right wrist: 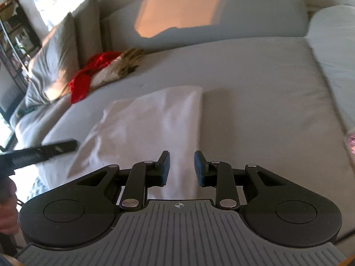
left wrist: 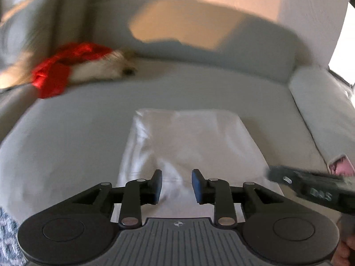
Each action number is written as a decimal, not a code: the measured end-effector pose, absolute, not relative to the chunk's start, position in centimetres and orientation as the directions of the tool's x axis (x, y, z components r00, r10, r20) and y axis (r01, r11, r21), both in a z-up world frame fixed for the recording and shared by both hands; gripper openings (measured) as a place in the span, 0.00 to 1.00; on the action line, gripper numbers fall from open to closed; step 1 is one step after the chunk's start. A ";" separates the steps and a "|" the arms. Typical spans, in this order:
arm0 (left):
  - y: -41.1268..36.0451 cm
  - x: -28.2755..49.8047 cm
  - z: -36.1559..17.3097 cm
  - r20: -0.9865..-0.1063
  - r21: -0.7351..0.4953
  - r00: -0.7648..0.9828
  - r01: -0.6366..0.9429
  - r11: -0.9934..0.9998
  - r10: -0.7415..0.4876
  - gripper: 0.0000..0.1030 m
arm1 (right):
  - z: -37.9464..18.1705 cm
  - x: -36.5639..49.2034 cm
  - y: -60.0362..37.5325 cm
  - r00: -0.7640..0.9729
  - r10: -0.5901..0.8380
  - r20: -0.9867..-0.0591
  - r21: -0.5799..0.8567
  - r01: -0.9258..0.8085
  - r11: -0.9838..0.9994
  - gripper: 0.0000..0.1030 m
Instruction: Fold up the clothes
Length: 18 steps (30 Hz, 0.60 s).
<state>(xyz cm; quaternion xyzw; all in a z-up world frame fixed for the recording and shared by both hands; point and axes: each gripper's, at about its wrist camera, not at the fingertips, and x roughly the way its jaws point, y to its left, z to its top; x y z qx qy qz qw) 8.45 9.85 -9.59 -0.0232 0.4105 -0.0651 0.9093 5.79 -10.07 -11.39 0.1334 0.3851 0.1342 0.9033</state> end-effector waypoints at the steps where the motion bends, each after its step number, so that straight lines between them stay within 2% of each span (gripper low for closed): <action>1: 9.5 8.8 -10.1 -0.740 -0.104 0.654 0.120 0.987 -0.158 0.27 | -11.6 6.6 -9.5 0.663 0.366 -0.653 0.363 -0.150 0.920 0.30; 4: 9.1 9.7 -11.9 -0.739 -0.040 0.664 0.122 0.992 -0.111 0.29 | -12.9 8.7 -8.1 0.637 0.384 -0.668 0.366 -0.167 0.915 0.31; 5: 9.6 10.2 -12.5 -0.751 -0.018 0.657 0.084 0.996 -0.069 0.28 | -13.4 9.3 -7.6 0.629 0.379 -0.679 0.350 -0.176 0.920 0.29; 6: 10.1 10.7 -13.0 -0.761 0.004 0.648 0.047 0.999 -0.027 0.23 | -14.0 9.9 -7.3 0.624 0.352 -0.698 0.306 -0.184 0.934 0.28; 8: 11.3 10.8 -12.5 -0.757 -0.004 0.653 -0.017 1.000 0.008 0.19 | -14.6 10.7 -7.1 0.632 0.298 -0.715 0.226 -0.195 0.954 0.00; 10: 12.3 10.8 -11.3 -0.735 -0.032 0.678 -0.062 0.998 0.019 0.13 | -14.3 11.0 -8.0 0.663 0.230 -0.713 0.193 -0.129 0.973 0.02; 11: 12.4 11.0 -10.6 -0.707 -0.030 0.707 -0.054 0.998 0.017 0.14 | -14.1 11.2 -8.7 0.679 0.207 -0.704 0.194 -0.097 0.976 0.17; 13: 12.1 12.6 -9.8 -0.683 -0.023 0.730 -0.022 0.999 0.001 0.15 | -13.6 11.6 -9.8 0.708 0.169 -0.686 0.202 -0.038 0.979 0.18; 16: 11.7 17.0 -11.0 -0.738 -0.044 0.672 0.037 0.998 -0.057 0.16 | -13.4 13.9 -10.3 0.703 0.286 -0.652 0.338 -0.068 0.939 0.18; 18: 12.4 19.1 -12.4 -0.749 -0.181 0.636 0.069 0.981 -0.183 0.12 | -13.8 15.7 -9.9 0.673 0.387 -0.630 0.431 -0.112 0.895 0.18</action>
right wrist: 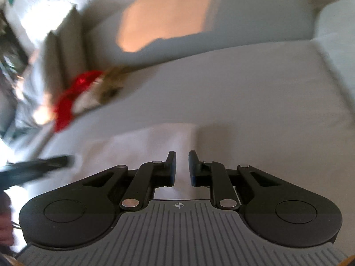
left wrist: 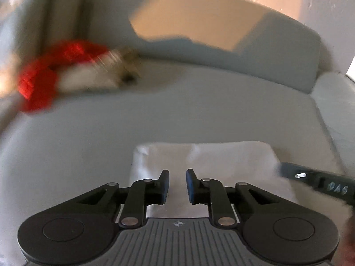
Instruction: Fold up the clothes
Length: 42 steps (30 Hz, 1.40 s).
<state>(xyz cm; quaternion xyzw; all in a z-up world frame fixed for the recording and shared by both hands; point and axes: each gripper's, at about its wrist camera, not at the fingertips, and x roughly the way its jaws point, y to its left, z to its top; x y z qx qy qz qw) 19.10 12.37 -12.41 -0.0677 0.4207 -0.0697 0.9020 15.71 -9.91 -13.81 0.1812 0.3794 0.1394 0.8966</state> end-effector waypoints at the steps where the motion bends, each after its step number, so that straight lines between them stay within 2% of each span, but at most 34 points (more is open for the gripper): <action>1: 12.8 19.6 -13.0 -0.727 -0.249 0.641 0.086 0.965 -0.245 0.13 | -14.2 16.7 -9.5 0.647 0.447 -0.618 0.478 -0.142 0.867 0.18; 3: 12.9 20.6 -14.0 -0.724 -0.251 0.649 0.067 0.966 -0.233 0.10 | -14.9 18.8 -8.6 0.586 0.560 -0.586 0.570 -0.193 0.799 0.20; 5: 14.0 21.7 -15.0 -0.729 -0.250 0.655 0.016 0.968 -0.199 0.10 | -17.1 21.3 -7.8 0.493 0.658 -0.569 0.670 -0.187 0.719 0.26; 6: 14.9 22.1 -15.4 -0.730 -0.260 0.659 -0.019 0.965 -0.184 0.10 | -18.3 22.4 -7.9 0.480 0.670 -0.566 0.698 -0.153 0.699 0.22; 7: 15.9 22.5 -15.9 -0.730 -0.276 0.662 -0.061 0.959 -0.168 0.10 | -19.1 23.3 -8.4 0.493 0.668 -0.557 0.718 -0.118 0.686 0.04; 8: 16.9 22.7 -16.4 -0.730 -0.300 0.664 -0.102 0.949 -0.160 0.10 | -19.7 23.9 -9.3 0.530 0.642 -0.555 0.725 -0.070 0.685 0.01; 10: 18.2 22.8 -16.5 -0.724 -0.342 0.674 -0.165 0.925 -0.147 0.10 | -20.9 25.0 -11.2 0.597 0.578 -0.556 0.735 0.028 0.678 0.01; 12: 18.2 22.5 -15.7 -0.720 -0.287 0.691 -0.214 0.934 -0.063 0.10 | -21.5 25.2 -13.3 0.660 0.483 -0.575 0.714 0.118 0.690 0.00; 13: 18.2 22.1 -15.2 -0.713 -0.244 0.701 -0.238 0.940 -0.008 0.06 | -21.5 25.1 -14.4 0.683 0.454 -0.573 0.720 0.154 0.676 0.00; 14: 18.0 21.4 -14.5 -0.699 -0.196 0.714 -0.254 0.947 0.046 0.08 | -21.2 24.8 -15.0 0.692 0.427 -0.582 0.711 0.179 0.680 0.01; 16: 18.2 19.8 -13.2 -0.675 -0.187 0.735 -0.252 0.949 0.063 0.10 | -20.1 23.7 -15.7 0.708 0.359 -0.608 0.663 0.203 0.721 0.08; 17: 18.2 19.0 -12.6 -0.669 -0.205 0.742 -0.231 0.951 0.036 0.13 | -19.4 22.8 -15.9 0.710 0.340 -0.616 0.646 0.209 0.734 0.12; 21: 15.9 14.0 -10.0 -0.680 -0.235 0.730 -0.132 0.963 -0.066 0.19 | -16.7 19.3 -16.6 0.687 0.379 -0.620 0.640 0.164 0.751 0.13; 22: 15.0 12.7 -9.5 -0.676 -0.239 0.730 -0.085 0.967 -0.103 0.22 | -15.8 18.3 -16.1 0.682 0.386 -0.622 0.625 0.134 0.769 0.16; 24: 12.7 10.8 -9.0 -0.684 -0.215 0.713 0.010 0.977 -0.158 0.26 | -13.9 16.3 -14.3 0.670 0.393 -0.630 0.576 0.065 0.815 0.32; 25: 11.5 9.9 -9.2 -0.700 -0.186 0.697 0.037 0.982 -0.158 0.26 | -13.0 15.4 -13.3 0.666 0.392 -0.634 0.547 0.028 0.837 0.45; 26: 10.5 9.1 -9.7 -0.716 -0.148 0.684 0.051 0.988 -0.143 0.26 | -12.4 14.6 -12.3 0.663 0.389 -0.640 0.514 -0.009 0.858 0.49; 29: 8.3 7.9 -12.0 -0.761 -0.033 0.644 0.092 0.995 -0.084 0.26 | -11.2 12.0 -8.4 0.650 0.374 -0.661 0.382 -0.138 0.914 0.47; 32: 7.7 6.1 -12.8 -0.755 0.078 0.655 0.109 0.991 -0.012 0.30 | -11.2 10.0 -5.4 0.630 0.335 -0.701 0.245 -0.229 0.942 0.47; 36: 9.4 4.2 -12.3 -0.766 0.095 0.641 0.050 0.994 0.041 0.30 | -12.2 6.0 -6.3 0.593 0.239 -0.769 0.104 -0.254 0.962 0.49; 38: 10.2 3.1 -12.0 -0.775 0.103 0.628 0.026 0.994 0.064 0.30 | -12.1 3.8 -8.1 0.601 0.224 -0.767 0.093 -0.242 0.966 0.55; 42: 11.1 0.9 -11.1 -0.777 0.107 0.623 -0.009 0.994 0.090 0.28 | -10.5 0.2 -11.4 0.584 0.193 -0.788 0.112 -0.171 0.979 0.55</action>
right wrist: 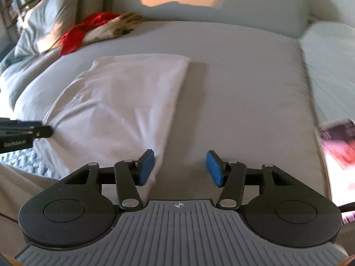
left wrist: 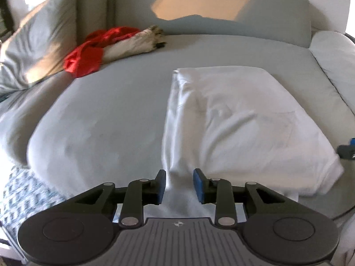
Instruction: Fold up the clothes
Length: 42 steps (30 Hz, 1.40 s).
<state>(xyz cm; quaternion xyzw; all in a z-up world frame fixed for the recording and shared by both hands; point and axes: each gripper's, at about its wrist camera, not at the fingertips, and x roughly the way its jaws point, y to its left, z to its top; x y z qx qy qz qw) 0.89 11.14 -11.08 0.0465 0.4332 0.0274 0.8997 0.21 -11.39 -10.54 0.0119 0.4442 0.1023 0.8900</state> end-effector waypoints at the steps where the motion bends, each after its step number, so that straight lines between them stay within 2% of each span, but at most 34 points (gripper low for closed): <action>1: 11.2 0.2 -10.6 -0.765 0.073 0.642 -0.007 0.997 0.060 0.28 | -10.0 -0.5 -11.8 0.586 0.187 -0.789 0.120 -0.151 0.981 0.54; 4: 10.1 -1.0 -9.3 -0.696 -0.029 0.717 0.024 0.999 -0.037 0.29 | -8.9 -1.7 -12.4 0.610 0.240 -0.755 0.199 -0.135 0.971 0.54; 7: 8.2 -0.6 -9.7 -0.633 -0.023 0.770 0.083 0.996 -0.079 0.29 | -8.0 -1.8 -10.1 0.644 0.319 -0.695 0.250 -0.200 0.947 0.54; 9: 7.2 0.2 -11.2 -0.635 -0.008 0.766 0.120 0.993 -0.097 0.28 | -8.2 -1.4 -8.1 0.648 0.322 -0.691 0.215 -0.241 0.946 0.54; 10: 6.8 0.5 -11.9 -0.645 0.002 0.757 0.134 0.991 -0.101 0.25 | -8.7 -1.2 -7.2 0.638 0.328 -0.697 0.201 -0.265 0.943 0.53; 13: 6.3 0.3 -13.3 -0.697 0.051 0.714 0.145 0.988 -0.069 0.25 | -10.8 -0.8 -5.8 0.591 0.292 -0.752 0.149 -0.279 0.949 0.52; 16: 6.3 -0.3 -13.4 -0.752 0.091 0.659 0.135 0.987 -0.021 0.25 | -11.2 -2.2 -5.5 0.608 0.262 -0.749 0.081 -0.308 0.948 0.53; 19: 7.4 -0.6 -14.5 -0.847 0.049 0.531 0.118 0.992 -0.021 0.24 | -10.7 -3.7 -5.8 0.586 0.229 -0.777 0.023 -0.337 0.941 0.54; 20: 8.0 -1.0 -14.5 -0.863 0.010 0.504 0.111 0.994 -0.048 0.24 | -10.6 -4.0 -6.2 0.564 0.215 -0.797 0.023 -0.327 0.945 0.59; 22: 9.3 -1.9 -13.3 -0.841 -0.077 0.528 0.106 0.991 -0.121 0.28 | -10.8 -4.6 -7.5 0.508 0.226 -0.831 0.078 -0.296 0.952 0.59; 23: 10.0 -2.2 -12.5 -0.819 -0.112 0.554 0.098 0.989 -0.147 0.33 | -10.5 -4.8 -8.5 0.501 0.261 -0.825 0.130 -0.282 0.951 0.59; 24: 10.8 -2.4 -11.7 -0.796 -0.147 0.581 0.086 0.985 -0.169 0.41 | -10.2 -5.1 -9.4 0.495 0.296 -0.817 0.182 -0.267 0.946 0.60; 25: 11.8 -2.4 -10.9 -0.771 -0.180 0.611 0.063 0.982 -0.181 0.44 | -10.0 -5.4 -10.4 0.489 0.331 -0.807 0.233 -0.252 0.939 0.62; 27: 14.1 -1.8 -9.5 -0.721 -0.230 0.674 -0.015 0.973 -0.161 0.47 | -9.5 -5.5 -12.4 0.492 0.403 -0.771 0.349 -0.203 0.915 0.80; 28: 15.2 -1.4 -9.1 -0.702 -0.244 0.699 -0.062 0.968 -0.132 0.58 | -9.3 -5.2 -13.3 0.503 0.435 -0.747 0.407 -0.171 0.897 0.88; 30: 17.4 -0.2 -8.8 -0.677 -0.265 0.732 -0.150 0.953 -0.073 0.71 | -9.5 -4.3 -14.8 0.521 0.497 -0.694 0.521 -0.114 0.846 0.88; 34: 20.6 3.6 -10.5 -0.707 -0.343 0.699 -0.204 0.917 -0.109 0.69 | -10.5 -1.9 -16.8 0.547 0.575 -0.609 0.674 -0.026 0.738 0.88; 42: 21.8 7.3 -12.6 -0.681 -0.492 0.681 -0.155 0.857 -0.268 0.68 | -14.6 2.4 -18.6 0.568 0.596 -0.568 0.782 0.145 0.607 0.81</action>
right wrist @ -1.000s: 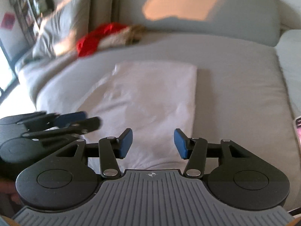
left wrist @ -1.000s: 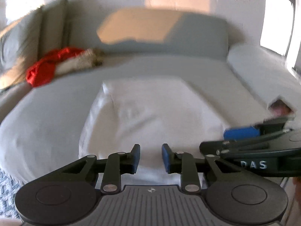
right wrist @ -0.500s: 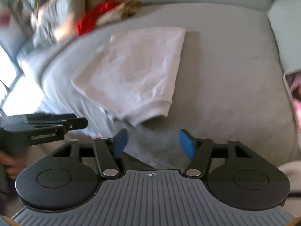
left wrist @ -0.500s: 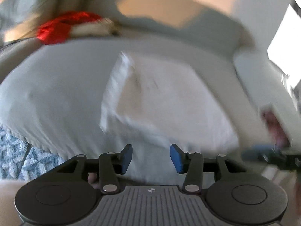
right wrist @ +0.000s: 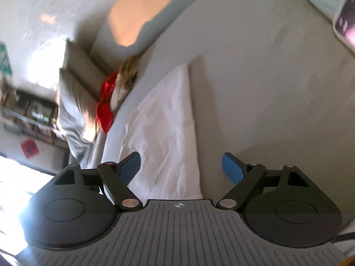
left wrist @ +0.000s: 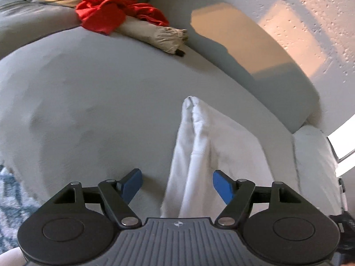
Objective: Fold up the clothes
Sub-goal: 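Grasp the folded sweatshirt with the left gripper while the right gripper grasps it too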
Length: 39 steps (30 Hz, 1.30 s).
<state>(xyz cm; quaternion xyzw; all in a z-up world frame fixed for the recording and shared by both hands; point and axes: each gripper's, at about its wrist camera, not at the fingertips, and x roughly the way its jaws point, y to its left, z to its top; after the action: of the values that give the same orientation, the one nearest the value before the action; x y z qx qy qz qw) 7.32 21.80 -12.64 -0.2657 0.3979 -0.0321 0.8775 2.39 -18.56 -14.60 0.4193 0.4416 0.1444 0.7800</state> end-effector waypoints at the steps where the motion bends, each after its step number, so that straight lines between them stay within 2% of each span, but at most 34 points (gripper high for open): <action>1: 21.6 7.5 -12.8 -0.673 -0.511 0.679 -0.138 0.849 -0.295 0.67 | -15.1 2.8 -18.7 0.568 0.602 -0.561 0.794 0.163 0.586 0.79; 6: 21.7 10.3 -13.6 -0.679 -0.560 0.607 -0.065 0.826 -0.413 0.62 | -16.2 5.7 -17.8 0.533 0.638 -0.556 0.809 0.172 0.562 0.78; 13: 20.8 13.4 -14.1 -0.740 -0.486 0.549 -0.038 0.873 -0.389 0.60 | -17.6 10.1 -17.1 0.484 0.670 -0.563 0.818 0.216 0.533 0.62; 15: 20.4 14.4 -14.6 -0.747 -0.484 0.524 -0.008 0.875 -0.409 0.61 | -18.0 11.3 -17.0 0.481 0.670 -0.566 0.819 0.236 0.523 0.60; 19: 20.1 16.1 -15.3 -0.733 -0.533 0.486 0.027 0.846 -0.477 0.63 | -18.6 13.8 -16.3 0.482 0.670 -0.564 0.818 0.215 0.534 0.60; 21: 20.6 17.1 -16.1 -0.704 -0.589 0.481 0.017 0.808 -0.522 0.63 | -19.2 15.1 -15.9 0.488 0.672 -0.557 0.821 0.203 0.533 0.56; 24: 21.6 18.1 -17.2 -0.646 -0.678 0.484 -0.007 0.735 -0.591 0.62 | -20.3 16.9 -15.5 0.501 0.683 -0.532 0.837 0.190 0.513 0.40; 25: 21.6 18.2 -17.3 -0.637 -0.686 0.487 -0.006 0.727 -0.597 0.61 | -20.8 17.2 -15.5 0.508 0.688 -0.519 0.846 0.191 0.498 0.26; 26: 21.5 18.2 -17.4 -0.636 -0.684 0.492 -0.002 0.729 -0.595 0.59 | -21.5 17.5 -15.6 0.520 0.686 -0.510 0.853 0.200 0.483 0.04; 27: 21.3 18.2 -17.4 -0.635 -0.682 0.496 0.002 0.732 -0.593 0.55 | -22.2 17.6 -15.7 0.531 0.682 -0.503 0.859 0.220 0.462 0.03; 29: 20.9 18.1 -17.4 -0.638 -0.669 0.503 0.015 0.743 -0.583 0.37 | -22.6 17.8 -15.6 0.557 0.683 -0.472 0.876 0.214 0.431 0.04; 30: 20.3 17.9 -17.1 -0.652 -0.643 0.502 0.032 0.765 -0.568 0.21 | -22.0 17.8 -15.2 0.563 0.667 -0.489 0.863 0.201 0.463 0.04; 31: 19.7 17.7 -16.8 -0.662 -0.617 0.506 0.051 0.785 -0.553 0.15 | -21.5 17.7 -14.8 0.569 0.649 -0.505 0.848 0.187 0.495 0.04; 35: 17.1 14.8 -13.4 -0.654 -0.415 0.622 0.179 0.892 -0.430 0.11 | -17.7 15.6 -13.1 0.630 0.539 -0.559 0.731 0.067 0.679 0.06; 39: 14.1 9.1 -8.6 -0.540 -0.232 0.755 0.293 0.928 -0.373 0.10 | -13.3 11.6 -13.3 0.709 0.476 -0.520 0.668 -0.009 0.744 0.04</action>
<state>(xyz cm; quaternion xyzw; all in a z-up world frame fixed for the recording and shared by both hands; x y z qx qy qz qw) 9.07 14.14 -8.56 -0.0667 0.3016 -0.1783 0.9342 11.56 -13.28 -13.27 0.3291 0.3546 0.1402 0.8639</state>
